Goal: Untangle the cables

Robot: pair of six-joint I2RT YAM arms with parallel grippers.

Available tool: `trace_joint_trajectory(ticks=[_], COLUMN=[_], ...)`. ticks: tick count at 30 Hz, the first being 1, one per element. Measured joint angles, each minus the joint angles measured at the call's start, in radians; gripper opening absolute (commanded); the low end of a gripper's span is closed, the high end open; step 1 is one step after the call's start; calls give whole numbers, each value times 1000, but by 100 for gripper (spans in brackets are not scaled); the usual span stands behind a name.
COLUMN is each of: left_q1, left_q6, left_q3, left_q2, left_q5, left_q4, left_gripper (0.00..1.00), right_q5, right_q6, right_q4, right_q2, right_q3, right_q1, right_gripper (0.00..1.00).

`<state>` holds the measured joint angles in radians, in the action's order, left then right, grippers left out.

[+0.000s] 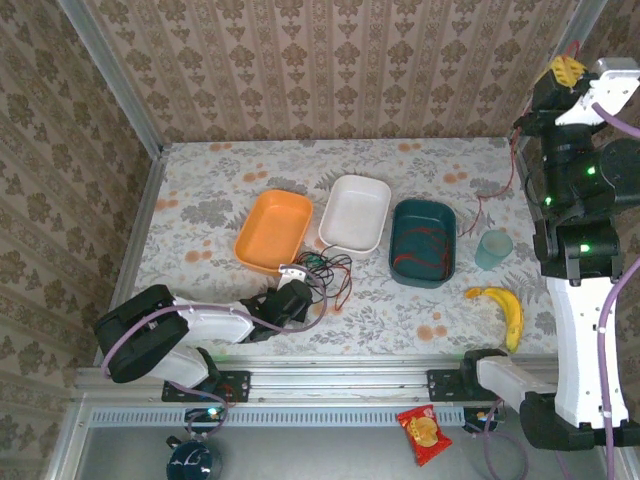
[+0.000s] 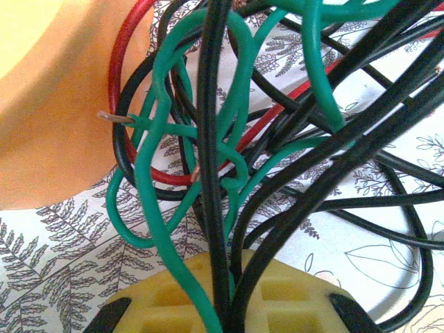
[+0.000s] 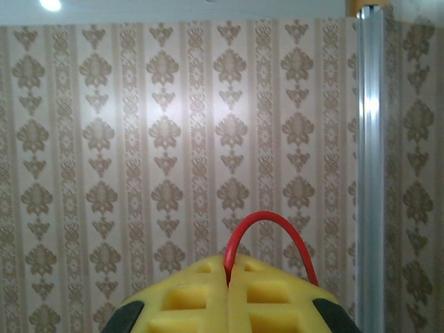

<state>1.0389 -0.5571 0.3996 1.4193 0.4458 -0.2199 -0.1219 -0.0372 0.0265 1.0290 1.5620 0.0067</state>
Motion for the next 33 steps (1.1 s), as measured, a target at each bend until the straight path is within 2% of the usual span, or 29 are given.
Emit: trace_joint_trajectory(ticks=[9, 21, 33], left_q1=[0, 0, -6], left_q6=[2, 5, 13], left_q3=[0, 2, 18], left_q2=[1, 8, 28], left_q5=[0, 0, -1], left_q4=[0, -4, -12], left_gripper=[0, 0, 0], right_q5=[-37, -26, 157], right_q6=[-17, -39, 11], right_q4=[18, 33, 19], right_q2=[-54, -50, -42], right_q3=[-130, -70, 71], right_q1=[0, 0, 5], right_gripper=[0, 0, 0])
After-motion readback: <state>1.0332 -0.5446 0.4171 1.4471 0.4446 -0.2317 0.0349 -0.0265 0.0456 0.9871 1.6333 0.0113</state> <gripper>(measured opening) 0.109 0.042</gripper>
